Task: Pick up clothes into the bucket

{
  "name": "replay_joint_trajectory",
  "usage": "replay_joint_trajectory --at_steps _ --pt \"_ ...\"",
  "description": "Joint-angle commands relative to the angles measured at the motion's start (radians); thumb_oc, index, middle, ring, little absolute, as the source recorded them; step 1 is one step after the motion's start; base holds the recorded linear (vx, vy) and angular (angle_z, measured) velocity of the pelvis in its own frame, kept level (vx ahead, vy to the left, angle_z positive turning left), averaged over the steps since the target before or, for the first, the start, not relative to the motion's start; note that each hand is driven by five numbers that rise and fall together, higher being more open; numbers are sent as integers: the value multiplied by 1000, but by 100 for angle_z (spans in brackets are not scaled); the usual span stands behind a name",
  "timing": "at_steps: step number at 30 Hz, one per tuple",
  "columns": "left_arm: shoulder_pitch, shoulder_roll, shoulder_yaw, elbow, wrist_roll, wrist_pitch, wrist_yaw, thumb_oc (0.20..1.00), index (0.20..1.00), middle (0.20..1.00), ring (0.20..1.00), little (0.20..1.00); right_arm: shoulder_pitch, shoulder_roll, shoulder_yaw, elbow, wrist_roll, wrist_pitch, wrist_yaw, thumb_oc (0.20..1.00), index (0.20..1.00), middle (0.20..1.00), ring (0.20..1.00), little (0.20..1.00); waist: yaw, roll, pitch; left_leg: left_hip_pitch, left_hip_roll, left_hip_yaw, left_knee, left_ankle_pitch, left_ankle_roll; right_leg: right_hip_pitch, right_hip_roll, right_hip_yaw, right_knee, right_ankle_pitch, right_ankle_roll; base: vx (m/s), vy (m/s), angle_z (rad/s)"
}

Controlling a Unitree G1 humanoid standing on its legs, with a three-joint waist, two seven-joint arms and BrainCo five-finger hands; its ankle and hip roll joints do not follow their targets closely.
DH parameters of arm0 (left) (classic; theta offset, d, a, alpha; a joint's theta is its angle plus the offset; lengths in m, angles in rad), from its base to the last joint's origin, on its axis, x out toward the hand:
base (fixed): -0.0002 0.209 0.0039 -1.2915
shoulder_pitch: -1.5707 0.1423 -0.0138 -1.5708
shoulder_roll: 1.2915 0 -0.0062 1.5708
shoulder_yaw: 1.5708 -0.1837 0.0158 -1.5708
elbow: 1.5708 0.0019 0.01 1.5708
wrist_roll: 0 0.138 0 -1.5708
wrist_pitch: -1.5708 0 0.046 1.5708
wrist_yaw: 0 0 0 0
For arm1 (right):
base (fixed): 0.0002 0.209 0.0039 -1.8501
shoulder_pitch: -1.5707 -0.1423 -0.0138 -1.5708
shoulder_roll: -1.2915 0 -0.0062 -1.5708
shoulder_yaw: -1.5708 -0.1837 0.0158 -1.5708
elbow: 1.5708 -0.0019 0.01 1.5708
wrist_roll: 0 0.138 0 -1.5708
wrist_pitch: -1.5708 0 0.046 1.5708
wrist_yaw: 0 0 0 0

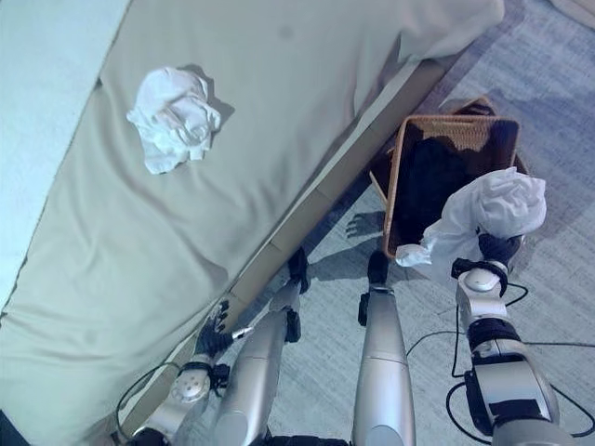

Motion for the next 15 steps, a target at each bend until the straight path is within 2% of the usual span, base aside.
replay_joint_trajectory --at_steps 1,2,3,5,6,7,8,9,10,15 --pt "-17 16 -27 -27 -31 -20 23 1000 1000 1000 1000 1000 -64 -132 30 33 -27 -10 -14 1000 1000 1000 1000 1000 -4 33 1 -4 -39 5 182 -127 17 43 1 -12 -107 80 42 99 -8 1" --pt "-12 21 -46 -33 -26 -19 31 1000 1000 1000 1000 1000 -83 -150 63 81 -58 11 -9 1000 1000 1000 1000 1000 3 37 1 14 -45 -3 173 -151 11 52 -1 -7 -98 48 49 0 0 0" --pt "-13 20 -46 -33 -26 -19 31 1000 1000 1000 1000 1000 -85 -150 64 83 -57 11 -9 1000 1000 1000 1000 1000 3 37 1 14 -45 -3 173 -151 11 52 -1 -8 -98 49 49 99 2 4" --pt "-21 18 -44 -31 -36 -20 44 1000 1000 1000 1000 1000 -104 -145 85 96 -75 18 -20 1000 1000 1000 1000 1000 6 41 1 17 -47 -6 148 -139 10 46 -3 -10 -112 59 52 -30 10 8" --pt "-27 18 -41 -32 -36 -21 44 1000 1000 1000 1000 1000 -111 -146 84 94 -75 18 -20 1000 1000 1000 1000 1000 7 42 1 -7 -45 1 142 -108 15 26 -3 -18 -125 94 45 4 24 9" --pt "-30 13 -35 -21 -50 -25 52 1000 1000 1000 1000 1000 -99 -140 85 93 -81 15 -27 1000 1000 1000 1000 1000 7 42 1 22 -52 -8 133 -134 10 47 -5 -13 -122 64 54 -75 19 6" --pt "-36 14 -32 -22 -50 -25 52 1000 1000 1000 1000 1000 -105 -141 83 92 -81 15 -28 1000 1000 1000 1000 1000 8 43 1 -3 -50 -1 128 -104 14 27 -6 -20 -135 98 47 87 23 5" --pt "-32 11 -28 -15 -56 -26 57 1000 1000 1000 1000 1000 -97 -135 88 90 -87 14 -31 1000 1000 1000 1000 1000 8 43 1 24 -53 -8 128 -132 10 49 -7 -16 -126 66 54 -78 19 3" --pt "-42 11 -14 -12 -64 -31 65 1000 1000 1000 1000 1000 -103 -126 90 74 -93 8 -41 1000 1000 1000 1000 1000 8 43 1 2 -54 -2 118 -100 15 30 -8 -23 -145 104 48 -3 27 9" --pt "-53 7 38 0 -86 -49 95 1000 1000 1000 1000 1000 -85 -95 87 35 -121 -8 -72 1000 1000 1000 1000 1000 8 39 1 11 -59 -4 107 -98 17 43 -11 -24 -167 115 52 -23 21 9"
